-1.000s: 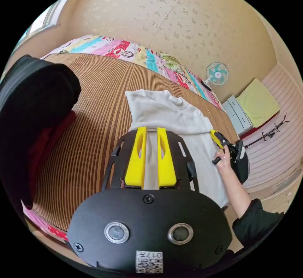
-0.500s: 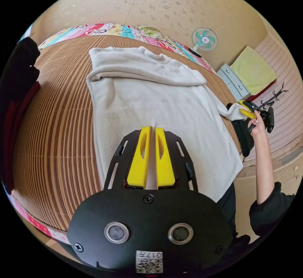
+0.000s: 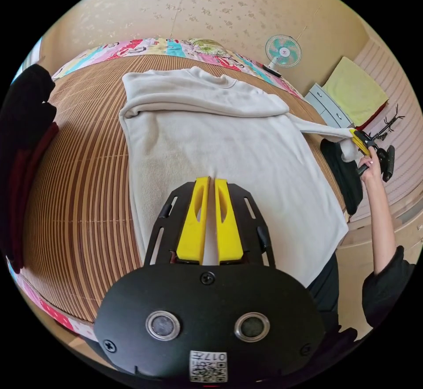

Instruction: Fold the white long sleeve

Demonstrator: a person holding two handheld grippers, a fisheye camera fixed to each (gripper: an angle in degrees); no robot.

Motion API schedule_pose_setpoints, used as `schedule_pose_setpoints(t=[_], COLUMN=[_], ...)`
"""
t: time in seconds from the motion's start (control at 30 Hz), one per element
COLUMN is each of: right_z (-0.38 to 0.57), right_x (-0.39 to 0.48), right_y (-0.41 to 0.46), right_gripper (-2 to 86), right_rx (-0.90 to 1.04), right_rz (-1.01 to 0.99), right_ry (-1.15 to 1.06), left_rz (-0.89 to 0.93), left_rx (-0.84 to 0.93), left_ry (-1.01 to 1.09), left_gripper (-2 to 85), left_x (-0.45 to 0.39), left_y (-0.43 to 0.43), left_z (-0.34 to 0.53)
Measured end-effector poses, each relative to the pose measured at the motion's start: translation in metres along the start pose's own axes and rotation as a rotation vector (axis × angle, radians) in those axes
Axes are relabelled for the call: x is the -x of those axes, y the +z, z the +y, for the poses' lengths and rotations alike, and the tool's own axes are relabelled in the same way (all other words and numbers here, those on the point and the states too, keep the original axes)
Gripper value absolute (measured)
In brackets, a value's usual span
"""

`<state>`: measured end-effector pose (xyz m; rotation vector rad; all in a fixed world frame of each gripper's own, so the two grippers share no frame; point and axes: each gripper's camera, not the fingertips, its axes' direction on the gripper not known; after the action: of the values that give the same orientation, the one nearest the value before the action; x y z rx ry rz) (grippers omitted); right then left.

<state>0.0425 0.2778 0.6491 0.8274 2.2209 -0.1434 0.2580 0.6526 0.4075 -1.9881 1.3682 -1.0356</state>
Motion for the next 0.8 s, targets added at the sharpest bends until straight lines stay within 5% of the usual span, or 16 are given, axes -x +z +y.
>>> schedule_pose_setpoints(t=[0.23,0.47,0.6,0.73,0.8], right_z=[0.071,0.076,0.059,0.017,-0.038], right_x=[-0.113,-0.156,-0.187,-0.176,-0.128], right_y=[-0.017,-0.059,-0.060,-0.057,-0.056], right_gripper=[8.1,13.2,10.7,3.9,2.8], right_rx=[0.111,-0.015,-0.005,-0.033,0.020], right_rz=[-0.077,-0.326,-0.300,-0.367,-0.379], right_ry=[0.271,0.411,0.565,0.525,0.304], left_rz=[-0.015,0.032,0.025,0.027,0.031], left_rx=[-0.001,-0.004,-0.006,-0.007,-0.008], left_ry=[0.008,-0.013,-0.009,-0.009,-0.011], left_gripper=[2.5,2.1,2.0,2.0,2.0], left_x=[0.014,0.040,0.048,0.057,0.062], left_y=[0.008,0.012,0.014,0.015,0.016], left_z=[0.001,0.000,0.000,-0.001,-0.001])
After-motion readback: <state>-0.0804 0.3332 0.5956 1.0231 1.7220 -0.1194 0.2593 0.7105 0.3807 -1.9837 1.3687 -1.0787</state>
